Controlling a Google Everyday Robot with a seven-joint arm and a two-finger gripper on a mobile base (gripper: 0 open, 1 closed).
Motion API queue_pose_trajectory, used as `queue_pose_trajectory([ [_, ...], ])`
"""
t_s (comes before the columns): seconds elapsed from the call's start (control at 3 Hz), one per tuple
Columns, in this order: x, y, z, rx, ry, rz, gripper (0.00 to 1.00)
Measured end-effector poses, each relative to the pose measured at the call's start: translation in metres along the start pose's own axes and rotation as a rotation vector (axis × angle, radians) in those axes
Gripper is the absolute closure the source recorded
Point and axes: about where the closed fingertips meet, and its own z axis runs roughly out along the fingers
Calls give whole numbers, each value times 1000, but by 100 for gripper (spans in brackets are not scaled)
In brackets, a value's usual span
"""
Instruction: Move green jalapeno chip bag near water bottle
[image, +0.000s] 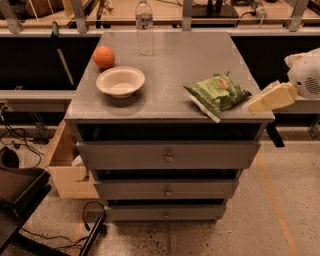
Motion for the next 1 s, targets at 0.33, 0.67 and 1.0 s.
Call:
queue_pose_trajectory([
  [0.33, -24, -39, 17, 97, -134, 35, 0],
  [0.67, -41, -62, 42, 108, -213, 51, 0],
  [1.0, -49, -65, 76, 46, -261, 73, 0],
])
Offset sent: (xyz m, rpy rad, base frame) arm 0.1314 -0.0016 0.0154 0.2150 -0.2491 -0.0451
